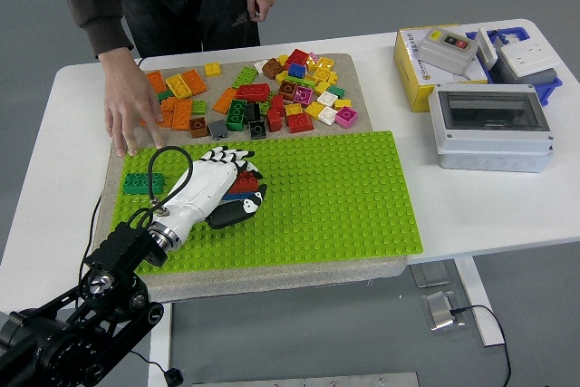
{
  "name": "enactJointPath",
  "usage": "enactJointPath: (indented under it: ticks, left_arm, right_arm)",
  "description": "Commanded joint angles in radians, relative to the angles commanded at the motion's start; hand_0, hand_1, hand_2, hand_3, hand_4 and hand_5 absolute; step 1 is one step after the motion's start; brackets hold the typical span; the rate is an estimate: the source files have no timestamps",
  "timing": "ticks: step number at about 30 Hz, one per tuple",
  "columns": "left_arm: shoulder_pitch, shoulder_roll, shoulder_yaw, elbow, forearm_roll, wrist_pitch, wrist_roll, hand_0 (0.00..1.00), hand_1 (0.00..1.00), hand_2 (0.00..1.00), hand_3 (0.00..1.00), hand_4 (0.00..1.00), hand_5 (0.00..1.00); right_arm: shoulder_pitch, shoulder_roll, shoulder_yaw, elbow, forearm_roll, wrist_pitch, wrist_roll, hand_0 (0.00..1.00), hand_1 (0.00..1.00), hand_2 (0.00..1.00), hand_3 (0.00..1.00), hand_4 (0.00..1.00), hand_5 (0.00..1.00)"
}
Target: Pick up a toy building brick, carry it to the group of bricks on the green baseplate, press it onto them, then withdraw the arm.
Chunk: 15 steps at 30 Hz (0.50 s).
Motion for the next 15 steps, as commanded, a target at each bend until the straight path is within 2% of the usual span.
enactJointPath:
  ticks: [7,15]
  left_arm:
    - [0.003,0.0,0.001,0.011,0.003,-0.001,-0.004,0.962,0.93,0.913,0.63,0.508,0.829]
    - [0.014,0.002,-0.01,-0.015,-0.008,0.007,-0.016,0.961,0.93,0.913,0.628,0.506,0.827]
  right_arm:
    - [0.0,0.0,0.001,0.0,0.0,0.001,0.001,0.636,0.63,0.62,0.618,0.444,0.726]
    - [-0.001,0.0,0.003,0.0,-0.004,0.002,0.0,0.636,0.63,0.62,0.619,0.444,0.726]
